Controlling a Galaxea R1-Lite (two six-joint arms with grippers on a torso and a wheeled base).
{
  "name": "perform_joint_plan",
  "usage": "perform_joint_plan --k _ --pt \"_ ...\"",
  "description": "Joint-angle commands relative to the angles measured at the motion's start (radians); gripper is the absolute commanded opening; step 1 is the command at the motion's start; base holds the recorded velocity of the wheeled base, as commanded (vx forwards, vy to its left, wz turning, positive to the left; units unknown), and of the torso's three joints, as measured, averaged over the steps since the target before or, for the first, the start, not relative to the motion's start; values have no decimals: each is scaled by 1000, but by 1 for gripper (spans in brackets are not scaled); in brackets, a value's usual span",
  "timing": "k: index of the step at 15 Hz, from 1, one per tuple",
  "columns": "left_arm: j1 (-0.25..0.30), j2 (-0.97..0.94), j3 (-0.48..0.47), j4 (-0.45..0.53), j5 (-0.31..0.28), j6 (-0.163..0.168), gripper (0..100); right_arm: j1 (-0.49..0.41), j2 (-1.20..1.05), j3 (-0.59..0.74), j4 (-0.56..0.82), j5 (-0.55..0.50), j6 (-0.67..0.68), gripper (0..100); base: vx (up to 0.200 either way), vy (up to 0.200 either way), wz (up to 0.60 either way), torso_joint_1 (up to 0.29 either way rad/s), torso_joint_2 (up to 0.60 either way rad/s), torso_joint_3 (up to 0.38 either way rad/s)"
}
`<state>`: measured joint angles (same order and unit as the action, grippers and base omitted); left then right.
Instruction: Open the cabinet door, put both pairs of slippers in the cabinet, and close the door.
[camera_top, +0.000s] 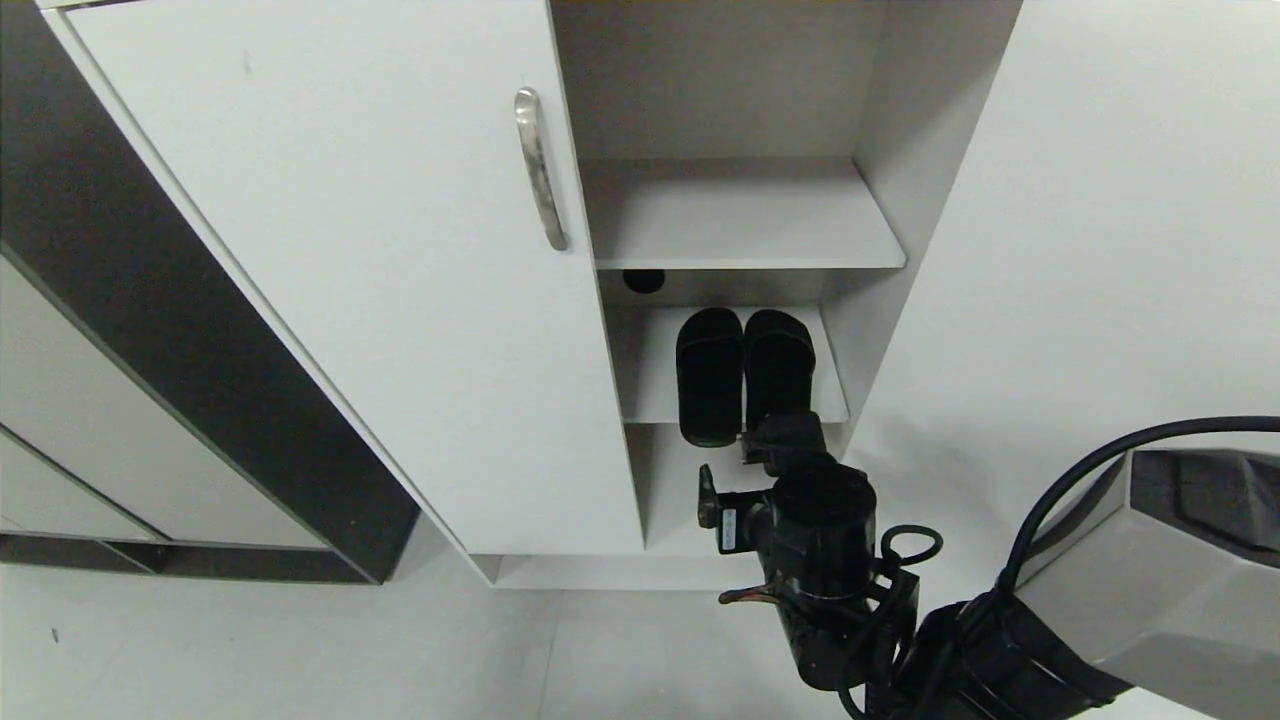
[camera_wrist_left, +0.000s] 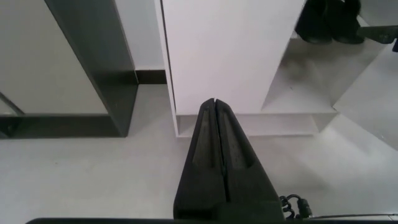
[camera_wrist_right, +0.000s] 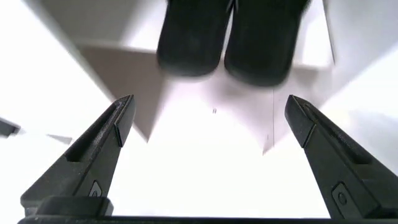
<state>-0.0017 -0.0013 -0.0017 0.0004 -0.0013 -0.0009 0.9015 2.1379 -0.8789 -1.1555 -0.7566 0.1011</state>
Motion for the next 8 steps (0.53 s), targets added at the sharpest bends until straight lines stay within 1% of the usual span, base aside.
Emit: perform_joint_plan --k 1,7,8 --pt "0 1 0 0 0 1 0 0 0 12 0 0 0 100 0 0 0 0 0 0" --pt "0 1 0 1 -2 1 0 -4 -12 17 4 0 0 100 0 0 0 0 0 0" --pt "0 1 0 1 -2 1 0 -4 -12 20 7 0 -1 100 0 0 0 7 -2 105"
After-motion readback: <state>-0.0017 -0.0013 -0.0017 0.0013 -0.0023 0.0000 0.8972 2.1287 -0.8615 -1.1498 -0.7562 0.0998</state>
